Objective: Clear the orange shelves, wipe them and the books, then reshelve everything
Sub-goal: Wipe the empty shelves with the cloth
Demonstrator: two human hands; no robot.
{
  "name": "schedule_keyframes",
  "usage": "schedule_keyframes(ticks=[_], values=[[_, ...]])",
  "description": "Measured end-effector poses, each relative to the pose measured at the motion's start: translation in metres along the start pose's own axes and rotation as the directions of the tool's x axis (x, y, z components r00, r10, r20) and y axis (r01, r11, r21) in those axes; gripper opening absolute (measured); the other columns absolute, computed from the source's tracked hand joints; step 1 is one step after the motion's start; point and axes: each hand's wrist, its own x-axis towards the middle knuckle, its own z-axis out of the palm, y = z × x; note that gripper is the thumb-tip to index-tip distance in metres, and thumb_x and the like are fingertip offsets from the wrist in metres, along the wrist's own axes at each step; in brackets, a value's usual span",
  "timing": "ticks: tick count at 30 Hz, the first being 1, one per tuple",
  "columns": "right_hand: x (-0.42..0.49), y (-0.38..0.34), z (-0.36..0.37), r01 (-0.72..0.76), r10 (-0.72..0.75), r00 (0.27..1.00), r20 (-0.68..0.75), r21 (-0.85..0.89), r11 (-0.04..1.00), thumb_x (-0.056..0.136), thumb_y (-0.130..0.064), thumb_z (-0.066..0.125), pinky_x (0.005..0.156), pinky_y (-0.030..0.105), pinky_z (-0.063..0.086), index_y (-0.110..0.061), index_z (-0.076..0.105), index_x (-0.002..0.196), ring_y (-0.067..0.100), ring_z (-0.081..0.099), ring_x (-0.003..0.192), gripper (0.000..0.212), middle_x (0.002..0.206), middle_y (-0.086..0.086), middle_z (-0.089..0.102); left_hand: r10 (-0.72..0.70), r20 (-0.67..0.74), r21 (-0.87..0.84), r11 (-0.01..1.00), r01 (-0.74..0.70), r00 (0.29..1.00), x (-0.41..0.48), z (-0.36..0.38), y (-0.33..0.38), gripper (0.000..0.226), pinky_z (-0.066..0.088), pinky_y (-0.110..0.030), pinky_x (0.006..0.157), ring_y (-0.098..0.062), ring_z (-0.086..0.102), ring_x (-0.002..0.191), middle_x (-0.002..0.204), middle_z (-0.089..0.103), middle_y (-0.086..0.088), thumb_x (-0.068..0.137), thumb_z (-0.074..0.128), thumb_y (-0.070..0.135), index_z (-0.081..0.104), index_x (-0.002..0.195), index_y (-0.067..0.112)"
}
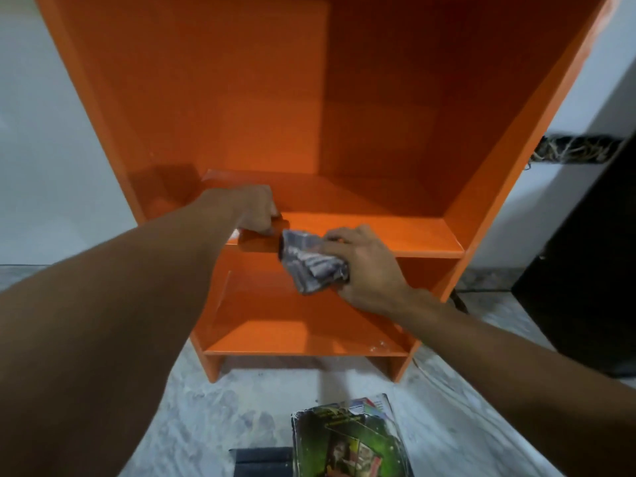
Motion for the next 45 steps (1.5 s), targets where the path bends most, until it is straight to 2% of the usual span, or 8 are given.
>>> schedule_keyframes(ticks=[3, 8, 13, 25, 28, 32, 41, 45], values=[[-0.007, -0.023, -0.004, 0.057, -0.064, 0.996, 0.069, 0.103, 0.993, 0.06, -0.006, 0.059, 0.067, 0.035, 0.047, -0.02, 0.068, 0.097, 0.026, 0.058, 0.079, 0.041, 0.088, 0.001, 0.069, 0.034, 0.007, -0.029, 0.999, -0.034, 0.999, 0.003, 0.003, -0.007, 0.048, 0.047, -0.034, 0.1, -0.026, 0.058, 0.118, 0.133, 0.061, -0.006, 0.091, 0.065, 0.033, 0.059, 0.136, 0.017], [0.046, 0.006, -0.029, -0.237, 0.25, 0.913, -0.324, 0.08, 0.968, 0.061, -0.009, 0.053, 0.078, 0.042, 0.053, -0.022, 0.067, 0.113, 0.036, 0.063, 0.096, 0.056, 0.102, 0.009, 0.071, 0.039, -0.043, -0.059, 0.997, -0.042, 0.998, 0.005, 0.008, -0.013, 0.035, 0.052, -0.034, 0.091, -0.028, 0.062, 0.11, 0.122, 0.067, -0.008, 0.091, 0.065, 0.026, 0.066, 0.126, 0.02], [0.072, 0.043, -0.011, -0.542, 0.6, 0.793, 0.105, -0.327, 0.774, 0.086, -0.039, 0.049, 0.104, 0.056, 0.031, -0.036, 0.043, 0.138, 0.038, 0.028, 0.135, 0.052, 0.147, 0.015, 0.036, 0.034, 0.001, -0.081, 0.996, -0.034, 0.999, 0.014, 0.006, -0.014, 0.054, 0.046, -0.038, 0.103, -0.026, 0.055, 0.121, 0.14, 0.055, -0.002, 0.09, 0.067, 0.04, 0.054, 0.14, 0.024], [0.028, -0.033, -0.017, -0.025, 0.027, 1.0, -0.007, 0.168, 0.985, 0.071, -0.031, 0.05, 0.062, 0.033, 0.038, -0.035, 0.066, 0.114, 0.029, 0.055, 0.078, 0.046, 0.079, -0.006, 0.045, -0.023, -0.057, -0.118, 0.993, 0.016, 0.998, 0.002, 0.001, -0.019, 0.037, 0.04, -0.013, 0.053, -0.019, 0.056, 0.085, 0.101, 0.067, -0.005, 0.091, 0.048, -0.005, 0.068, 0.117, 0.012], [0.068, -0.014, -0.019, -0.238, 0.241, 0.958, -0.156, 0.036, 0.97, 0.082, -0.025, 0.055, 0.081, 0.041, 0.042, -0.035, 0.063, 0.118, 0.035, 0.057, 0.096, 0.039, 0.092, 0.003, 0.053, -0.02, -0.249, -0.114, 0.993, -0.009, 0.968, -0.009, 0.0, -0.032, 0.029, 0.051, -0.022, 0.076, -0.025, 0.065, 0.1, 0.104, 0.071, -0.007, 0.085, 0.053, 0.003, 0.07, 0.105, 0.015], [0.115, 0.005, 0.012, -0.486, 0.502, 0.853, 0.144, -0.134, 0.863, 0.085, -0.033, 0.048, 0.105, 0.057, 0.026, -0.036, 0.054, 0.125, 0.035, 0.031, 0.133, 0.04, 0.139, 0.012, 0.042, -0.044, -0.155, 0.198, 0.977, 0.075, 0.987, -0.038, -0.012, -0.055, 0.028, 0.054, -0.038, 0.089, -0.031, 0.064, 0.104, 0.114, 0.067, -0.011, 0.089, 0.055, 0.012, 0.064, 0.116, 0.014], [0.076, -0.111, 0.029, 0.15, -0.153, 0.985, 0.081, 0.045, 0.988, 0.069, -0.012, 0.055, 0.061, 0.032, 0.035, -0.032, 0.062, 0.117, 0.036, 0.062, 0.094, 0.053, 0.102, 0.004, 0.072, -0.144, -0.076, 0.765, 0.626, 0.151, 0.987, -0.078, -0.024, -0.085, 0.039, 0.006, -0.064, 0.117, -0.029, 0.049, 0.128, 0.126, 0.061, -0.007, 0.09, 0.061, 0.028, 0.055, 0.127, 0.016], [0.085, -0.102, 0.017, 0.122, -0.114, 0.992, -0.063, 0.158, 0.98, 0.066, -0.015, 0.048, 0.061, 0.033, 0.037, -0.035, 0.061, 0.119, 0.038, 0.063, 0.094, 0.059, 0.104, 0.005, 0.072, -0.03, -0.186, 0.815, 0.554, 0.171, 0.982, -0.079, -0.015, -0.106, 0.027, -0.006, -0.065, 0.115, -0.025, 0.047, 0.132, 0.124, 0.065, -0.002, 0.089, 0.061, 0.035, 0.066, 0.113, 0.024]])
